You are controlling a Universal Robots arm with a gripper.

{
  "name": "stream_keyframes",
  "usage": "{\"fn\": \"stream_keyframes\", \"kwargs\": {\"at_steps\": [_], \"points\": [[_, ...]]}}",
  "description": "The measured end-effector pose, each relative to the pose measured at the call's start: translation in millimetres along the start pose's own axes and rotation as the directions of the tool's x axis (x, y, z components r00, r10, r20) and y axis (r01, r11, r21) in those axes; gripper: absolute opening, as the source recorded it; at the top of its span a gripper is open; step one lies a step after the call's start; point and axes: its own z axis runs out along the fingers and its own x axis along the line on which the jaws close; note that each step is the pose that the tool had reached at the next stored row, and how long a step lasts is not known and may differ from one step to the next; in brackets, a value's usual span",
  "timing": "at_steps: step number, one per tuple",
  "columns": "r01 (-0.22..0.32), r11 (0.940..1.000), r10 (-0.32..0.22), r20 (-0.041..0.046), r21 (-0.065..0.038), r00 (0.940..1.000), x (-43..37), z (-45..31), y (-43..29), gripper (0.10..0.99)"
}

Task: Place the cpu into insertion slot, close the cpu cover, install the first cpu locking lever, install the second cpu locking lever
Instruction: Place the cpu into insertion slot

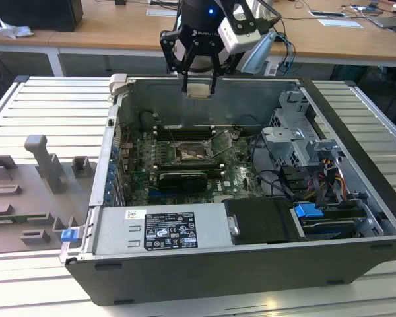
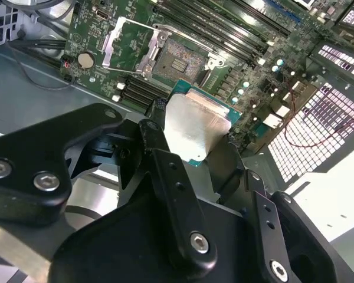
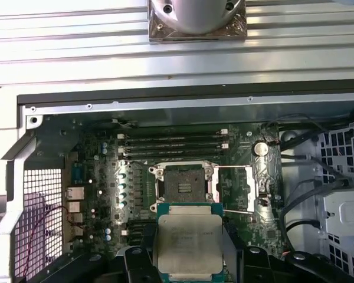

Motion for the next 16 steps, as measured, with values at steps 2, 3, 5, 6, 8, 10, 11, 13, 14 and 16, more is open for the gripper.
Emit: {"fn": "stream_keyframes", "kwargs": {"at_steps": [2, 3, 5, 6, 8, 10, 11, 13, 14, 16], "points": [[-0.004, 1.0, 0.004, 0.0004, 0.0, 1.0, 0.0, 0.0, 0.0, 0.529], [-0.005, 1.0, 0.005, 0.0005, 0.0, 1.0, 0.0, 0.0, 0.0, 0.529], [-0.009, 1.0, 0.009, 0.0009, 0.0, 1.0, 0.0, 0.1, 0.0, 0.529], [-0.011, 0.9999, 0.011, 0.001, 0.0, 0.9999, 0.0, 0.1, 0.0, 0.529], [-0.016, 0.9999, 0.016, 0.0015, 0.0, 0.9999, 0.0, 0.1, 0.0, 0.529], [-0.019, 0.9998, 0.019, 0.0017, 0.0, 0.9998, 0.0, 0.1, 0.0, 0.529], [-0.021, 0.9998, 0.021, 0.0019, 0.0, 0.9998, 0.0, 0.1, 0.0, 0.529], [-0.025, 0.9997, 0.025, 0.0024, -0.001, 0.9997, 0.0, 0.1, 0.0, 0.529], [-0.027, 0.9996, 0.027, 0.0024, -0.001, 0.9996, 0.0, 0.1, 0.0, 0.529], [-0.031, 0.9995, 0.031, 0.0028, -0.001, 0.9995, 0.0, 0.1, 0.0, 0.529]]}}
